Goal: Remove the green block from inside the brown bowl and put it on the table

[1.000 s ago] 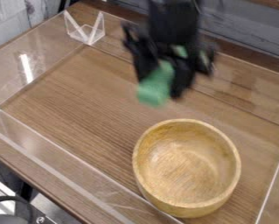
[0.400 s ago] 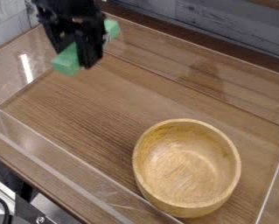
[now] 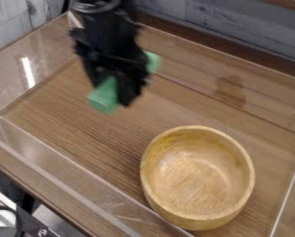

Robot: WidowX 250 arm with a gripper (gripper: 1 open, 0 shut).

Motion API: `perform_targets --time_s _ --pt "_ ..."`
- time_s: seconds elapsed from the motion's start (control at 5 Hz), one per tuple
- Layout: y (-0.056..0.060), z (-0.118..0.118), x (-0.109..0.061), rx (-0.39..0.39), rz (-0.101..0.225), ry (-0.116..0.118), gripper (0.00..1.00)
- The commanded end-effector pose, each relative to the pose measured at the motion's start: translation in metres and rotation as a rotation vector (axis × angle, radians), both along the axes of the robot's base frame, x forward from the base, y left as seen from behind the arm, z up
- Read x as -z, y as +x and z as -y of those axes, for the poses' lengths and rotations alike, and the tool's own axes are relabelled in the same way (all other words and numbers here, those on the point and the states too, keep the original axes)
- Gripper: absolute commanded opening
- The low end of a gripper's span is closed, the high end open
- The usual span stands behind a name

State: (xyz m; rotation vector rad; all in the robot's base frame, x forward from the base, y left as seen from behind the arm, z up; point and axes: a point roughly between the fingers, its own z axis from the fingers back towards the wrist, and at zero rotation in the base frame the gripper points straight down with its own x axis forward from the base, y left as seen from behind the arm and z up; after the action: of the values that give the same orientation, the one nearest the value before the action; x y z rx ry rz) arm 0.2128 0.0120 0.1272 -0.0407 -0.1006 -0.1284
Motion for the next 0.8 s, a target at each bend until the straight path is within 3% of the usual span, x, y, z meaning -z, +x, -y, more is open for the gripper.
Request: perform_targets --time_s 0.0,0.6 --pt "0.0 0.019 -0.013 0.005 0.06 0.011 0.0" --pt "-0.014 0.03 -0.015 0.023 0.091 -0.001 0.0"
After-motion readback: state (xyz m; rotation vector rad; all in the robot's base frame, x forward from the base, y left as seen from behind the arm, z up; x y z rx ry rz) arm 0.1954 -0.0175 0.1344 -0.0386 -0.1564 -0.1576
